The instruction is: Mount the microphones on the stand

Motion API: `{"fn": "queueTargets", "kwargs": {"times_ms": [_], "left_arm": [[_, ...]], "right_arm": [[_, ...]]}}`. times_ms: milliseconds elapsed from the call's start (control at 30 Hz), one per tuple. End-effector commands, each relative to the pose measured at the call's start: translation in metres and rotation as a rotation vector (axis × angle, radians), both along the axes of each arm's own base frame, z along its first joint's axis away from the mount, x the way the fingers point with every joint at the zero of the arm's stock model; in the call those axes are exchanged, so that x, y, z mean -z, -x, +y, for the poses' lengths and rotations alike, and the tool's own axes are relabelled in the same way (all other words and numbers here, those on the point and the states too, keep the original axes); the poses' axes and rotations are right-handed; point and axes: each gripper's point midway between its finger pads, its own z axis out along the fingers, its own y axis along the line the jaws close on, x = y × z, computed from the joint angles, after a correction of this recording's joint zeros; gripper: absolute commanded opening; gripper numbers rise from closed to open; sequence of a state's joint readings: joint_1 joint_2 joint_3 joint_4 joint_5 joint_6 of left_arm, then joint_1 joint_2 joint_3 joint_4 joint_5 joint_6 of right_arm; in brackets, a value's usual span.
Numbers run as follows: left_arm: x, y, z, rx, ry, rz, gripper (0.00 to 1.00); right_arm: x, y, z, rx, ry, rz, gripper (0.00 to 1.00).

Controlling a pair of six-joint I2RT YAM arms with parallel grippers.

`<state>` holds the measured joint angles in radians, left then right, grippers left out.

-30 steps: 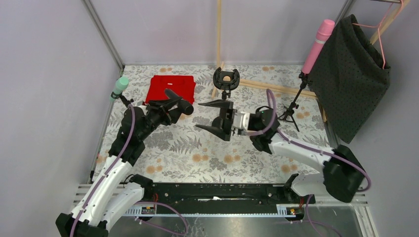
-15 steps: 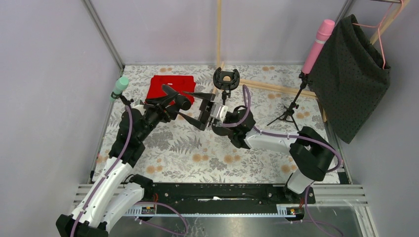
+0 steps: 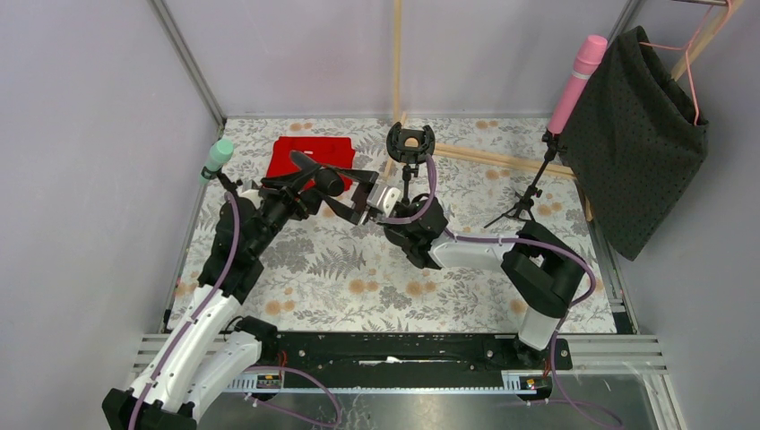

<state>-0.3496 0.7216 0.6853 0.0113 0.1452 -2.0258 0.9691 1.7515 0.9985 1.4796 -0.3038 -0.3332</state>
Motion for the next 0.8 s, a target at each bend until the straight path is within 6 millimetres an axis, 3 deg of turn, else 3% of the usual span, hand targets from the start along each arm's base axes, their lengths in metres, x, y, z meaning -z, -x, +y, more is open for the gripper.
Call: {"fn": "queueTargets", "kwargs": {"times_ms": [0,133,300,400,500,633,767], "left_arm": [[-0.029,0.002,0.008,0.001,0.283,0.061,0.0],[-0.03,0.003,0.01,-0.002,0.292,0.06,0.0],[-0.031,0.003,0.01,-0.003,0.293,0.039,0.03],[-0.031,0.004,0.007,0.013,0.284,0.019,0.14],[-0.03,0.004,0.004,0.029,0.279,0.01,0.33],[-0.029,0.005,0.005,0.028,0.279,0.001,0.6],[-0.029,0.006,0.006,0.023,0.277,-0.002,0.76]], "right_arm": [[-0.051,0.012,-0.013,0.006,-0.177,-0.099,0.57],[-0.049,0.01,-0.01,0.004,-0.183,-0.092,0.52],[-0.049,0.009,-0.01,0.008,-0.19,-0.082,0.36],[-0.054,0.009,-0.014,0.015,-0.2,-0.075,0.24],[-0.064,0.009,-0.022,0.032,-0.225,-0.062,0.08],[-0.074,0.009,-0.032,0.049,-0.25,-0.045,0.03],[-0.08,0.011,-0.038,0.053,-0.254,-0.04,0.0]]}}
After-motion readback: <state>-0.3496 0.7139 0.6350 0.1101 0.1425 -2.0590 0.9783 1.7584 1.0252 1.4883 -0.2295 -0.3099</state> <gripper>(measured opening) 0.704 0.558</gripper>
